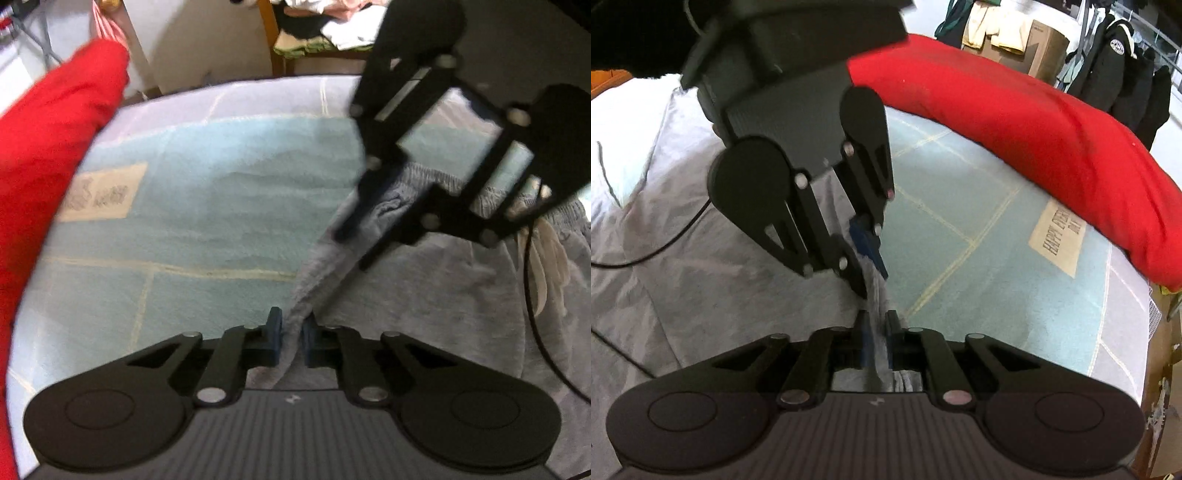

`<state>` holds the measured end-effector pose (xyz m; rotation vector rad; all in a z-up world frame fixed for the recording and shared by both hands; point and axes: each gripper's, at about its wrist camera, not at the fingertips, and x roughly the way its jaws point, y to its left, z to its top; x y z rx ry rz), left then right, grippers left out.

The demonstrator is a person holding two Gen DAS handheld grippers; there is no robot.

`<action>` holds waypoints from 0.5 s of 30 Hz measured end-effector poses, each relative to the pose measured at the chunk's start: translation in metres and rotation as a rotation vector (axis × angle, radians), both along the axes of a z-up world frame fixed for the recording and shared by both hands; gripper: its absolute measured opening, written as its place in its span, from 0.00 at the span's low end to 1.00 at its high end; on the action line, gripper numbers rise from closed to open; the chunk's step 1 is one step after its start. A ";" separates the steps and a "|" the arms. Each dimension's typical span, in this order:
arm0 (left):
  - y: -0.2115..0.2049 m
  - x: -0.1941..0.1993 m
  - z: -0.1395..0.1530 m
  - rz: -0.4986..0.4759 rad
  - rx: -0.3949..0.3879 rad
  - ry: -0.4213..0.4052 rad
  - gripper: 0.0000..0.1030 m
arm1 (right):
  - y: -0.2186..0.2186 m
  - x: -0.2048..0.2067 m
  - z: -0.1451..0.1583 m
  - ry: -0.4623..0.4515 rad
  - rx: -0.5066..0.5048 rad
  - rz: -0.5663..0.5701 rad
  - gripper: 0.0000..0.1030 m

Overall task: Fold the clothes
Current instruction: 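Pinch the grey shirt edge with the right gripper while the left gripper pinches beside it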

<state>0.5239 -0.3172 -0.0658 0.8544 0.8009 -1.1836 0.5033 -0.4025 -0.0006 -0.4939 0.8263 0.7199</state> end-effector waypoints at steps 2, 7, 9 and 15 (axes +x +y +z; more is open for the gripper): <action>0.003 -0.007 0.001 -0.007 -0.008 -0.032 0.08 | -0.003 0.009 -0.004 0.022 0.006 -0.007 0.30; 0.005 -0.019 0.000 -0.031 -0.003 -0.063 0.08 | 0.000 0.036 -0.021 0.091 0.006 0.046 0.52; 0.007 -0.019 0.002 -0.031 -0.004 -0.068 0.10 | 0.005 0.046 -0.031 0.146 0.031 0.061 0.50; 0.022 -0.008 0.010 -0.028 0.045 -0.114 0.25 | 0.013 0.041 -0.028 0.154 0.035 0.065 0.10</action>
